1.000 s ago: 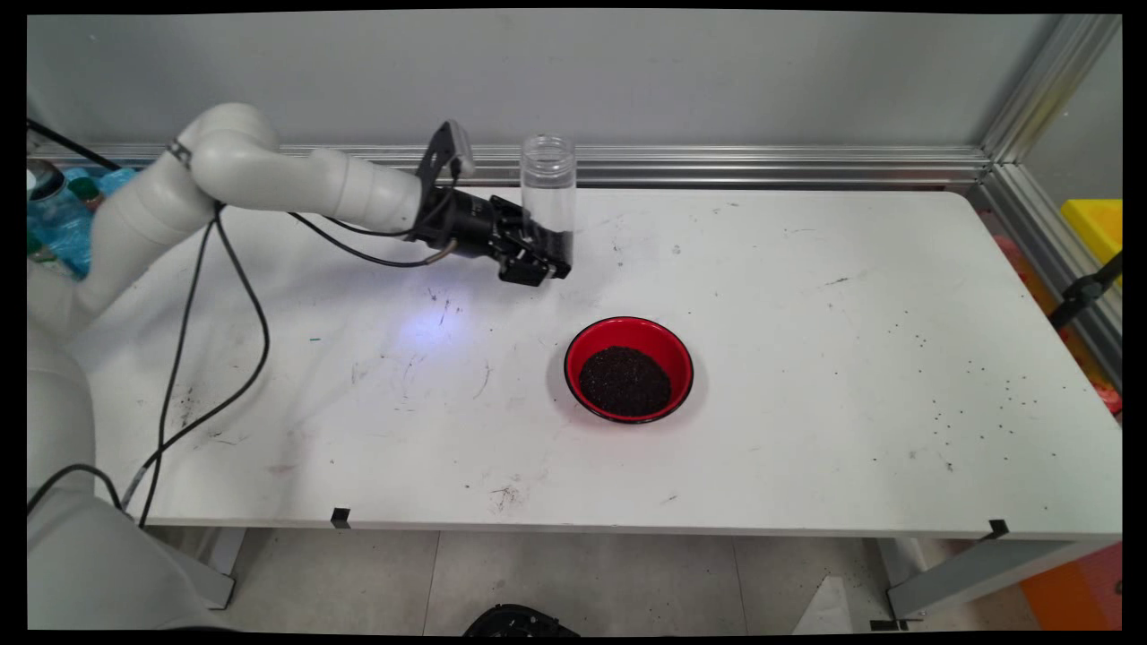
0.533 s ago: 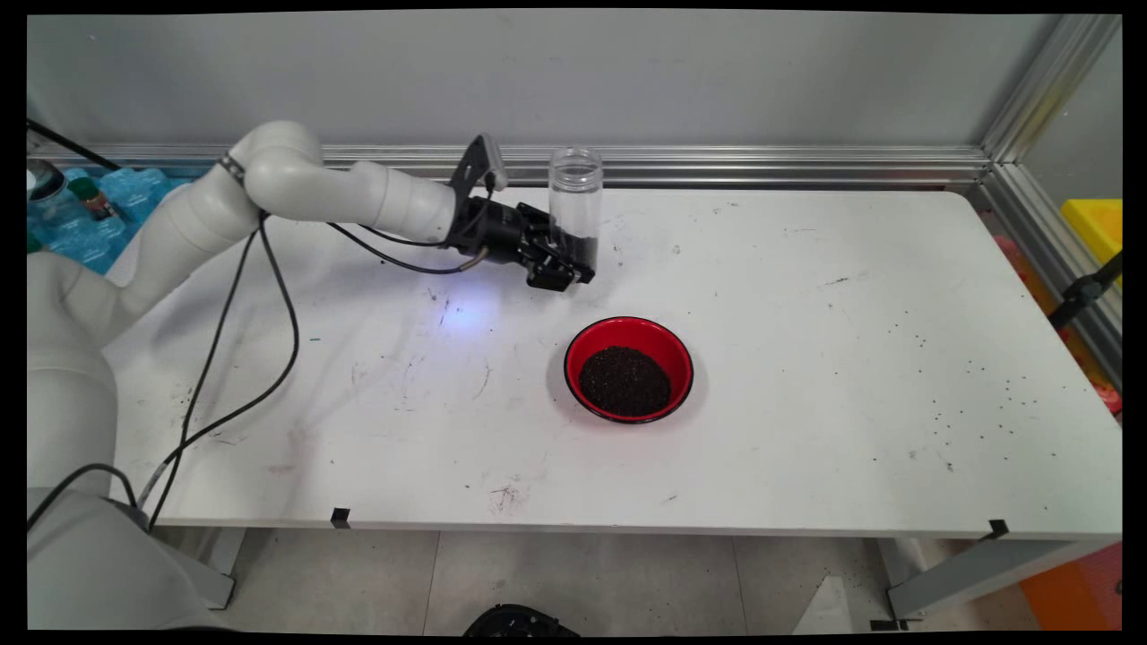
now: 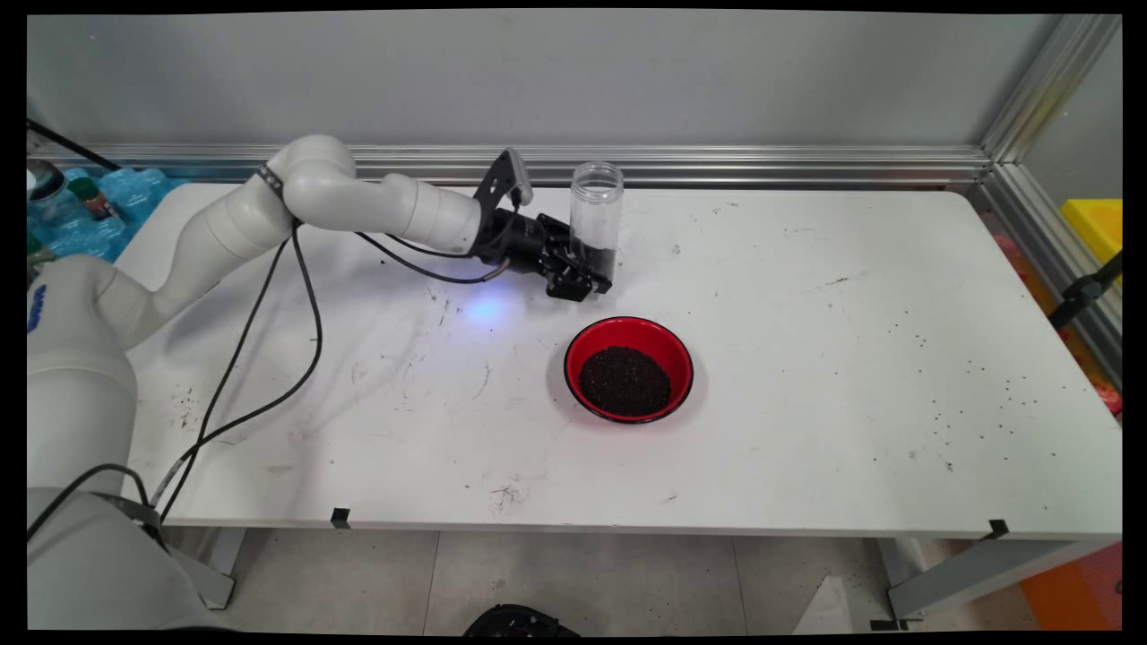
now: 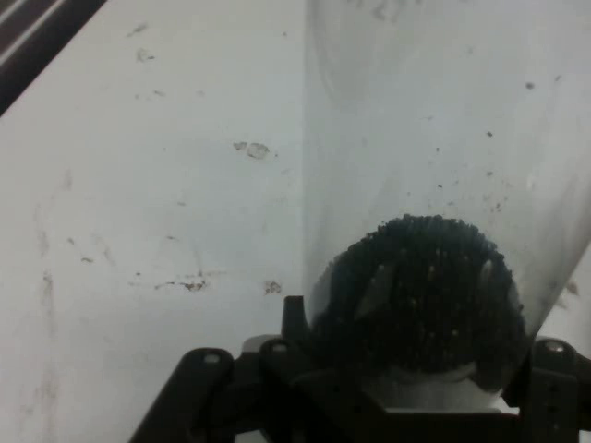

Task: Place the picked object on the table

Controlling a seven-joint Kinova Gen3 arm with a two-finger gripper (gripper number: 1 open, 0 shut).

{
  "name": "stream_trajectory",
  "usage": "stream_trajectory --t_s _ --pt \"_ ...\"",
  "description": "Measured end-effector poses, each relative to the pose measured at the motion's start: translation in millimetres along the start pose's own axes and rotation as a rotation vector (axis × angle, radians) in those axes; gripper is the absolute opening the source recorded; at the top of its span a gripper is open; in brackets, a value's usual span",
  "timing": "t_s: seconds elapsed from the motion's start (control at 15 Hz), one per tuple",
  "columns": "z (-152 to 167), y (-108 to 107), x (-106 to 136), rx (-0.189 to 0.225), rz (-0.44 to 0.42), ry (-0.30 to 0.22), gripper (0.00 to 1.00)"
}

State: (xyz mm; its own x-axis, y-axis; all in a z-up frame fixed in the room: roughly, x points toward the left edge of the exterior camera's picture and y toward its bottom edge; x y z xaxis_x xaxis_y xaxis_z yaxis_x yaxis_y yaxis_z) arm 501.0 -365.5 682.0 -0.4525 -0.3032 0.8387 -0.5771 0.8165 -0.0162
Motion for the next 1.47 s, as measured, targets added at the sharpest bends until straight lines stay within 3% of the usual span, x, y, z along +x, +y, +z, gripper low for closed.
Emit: stream_trajectory --t_s 1.33,1.4,1.47 --pt "24.6 -0.9 -10.7 -0.027 -0.012 -0.005 0.0" --pt "25.0 -0.6 -11.5 -0.03 -0.012 -0.006 1.0" --pt "25.0 -0.6 -11.9 -0.031 -0.012 -0.006 1.0"
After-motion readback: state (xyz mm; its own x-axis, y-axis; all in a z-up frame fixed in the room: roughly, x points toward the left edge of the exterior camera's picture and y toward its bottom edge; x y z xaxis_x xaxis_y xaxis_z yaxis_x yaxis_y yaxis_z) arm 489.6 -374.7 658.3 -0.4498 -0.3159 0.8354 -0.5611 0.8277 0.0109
